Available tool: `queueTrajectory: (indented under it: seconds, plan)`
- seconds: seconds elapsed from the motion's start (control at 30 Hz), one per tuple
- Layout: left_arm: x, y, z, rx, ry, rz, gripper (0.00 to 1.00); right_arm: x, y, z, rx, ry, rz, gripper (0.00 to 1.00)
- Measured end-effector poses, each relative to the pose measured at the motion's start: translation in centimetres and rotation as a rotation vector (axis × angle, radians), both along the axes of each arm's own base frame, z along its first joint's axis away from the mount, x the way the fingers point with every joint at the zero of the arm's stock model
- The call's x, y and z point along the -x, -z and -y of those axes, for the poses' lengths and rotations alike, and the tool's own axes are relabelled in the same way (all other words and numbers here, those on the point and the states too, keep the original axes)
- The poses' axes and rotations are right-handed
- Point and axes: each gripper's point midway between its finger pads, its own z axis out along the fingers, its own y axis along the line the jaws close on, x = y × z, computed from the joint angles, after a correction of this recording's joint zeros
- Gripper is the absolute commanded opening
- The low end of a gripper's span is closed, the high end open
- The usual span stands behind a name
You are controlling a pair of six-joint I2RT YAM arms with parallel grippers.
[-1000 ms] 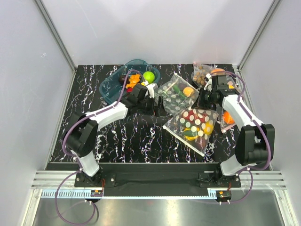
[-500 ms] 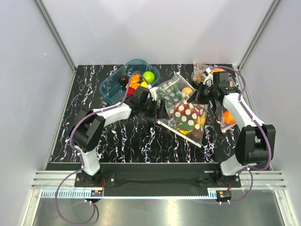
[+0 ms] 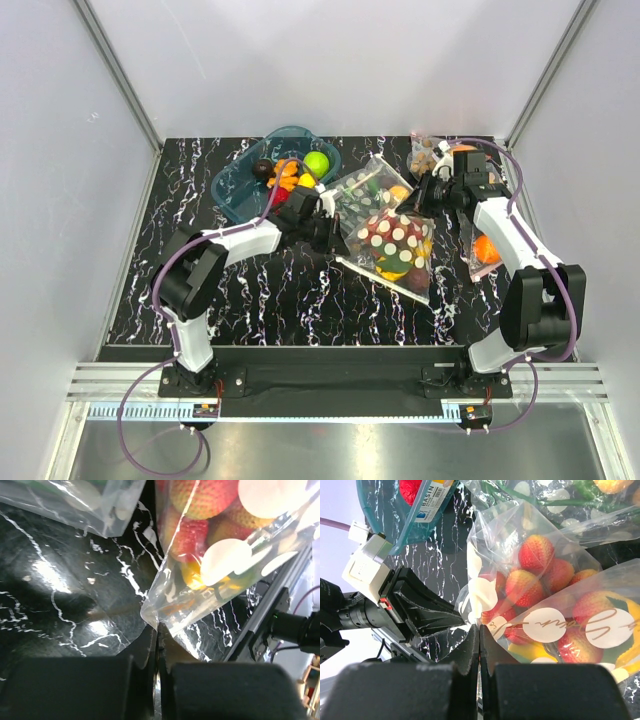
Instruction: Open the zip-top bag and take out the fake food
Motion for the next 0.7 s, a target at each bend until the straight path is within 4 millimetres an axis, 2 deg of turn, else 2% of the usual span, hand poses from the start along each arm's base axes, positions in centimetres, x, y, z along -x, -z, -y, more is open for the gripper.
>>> queueTrajectory:
  seconds: [0.07,0.1,0.17,0.2,0.33,0.43,0.5,0.57,0.7]
  plan:
    - [0.3,0.0,0.0,0.004,0.011,-0.012,0.0,-0.1,-0.1,0.1,0.007,-0.001,0.004,0.11]
    - [0.5,-0.1,0.0,0.007,0.013,-0.022,0.0,-0.1,-0.2,0.1,0.013,-0.002,0.006,0.2]
    - [0.9,-0.7,0.0,0.005,0.018,-0.049,0.0,-0.3,-0.8,0.3,0.028,-0.006,0.021,0.32]
    - [1.1,-1.1,-0.1,0.007,0.021,-0.058,0.0,-0.6,-1.3,0.4,0.042,-0.008,0.043,0.42]
    - [1.2,-4.5,0.1,0.019,0.026,-0.087,0.0,-2.0,-4.1,1.0,0.097,-0.016,0.157,0.56]
    - [0.6,-8.4,0.3,0.049,0.009,-0.089,0.0,-2.1,-5.8,1.3,0.146,-0.026,0.231,0.59]
    - [0.1,-11.2,0.2,0.099,-0.016,-0.095,0.0,-1.5,-6.8,0.7,0.179,-0.054,0.275,0.6]
    - [-0.4,-13.4,-0.3,0.148,-0.057,-0.125,0.0,-0.4,-7.9,-0.9,0.216,-0.114,0.338,0.6]
    - [-1.2,-15.5,-1.2,0.207,-0.143,-0.213,0.0,2.6,-10.0,-5.1,0.257,-0.244,0.458,0.6]
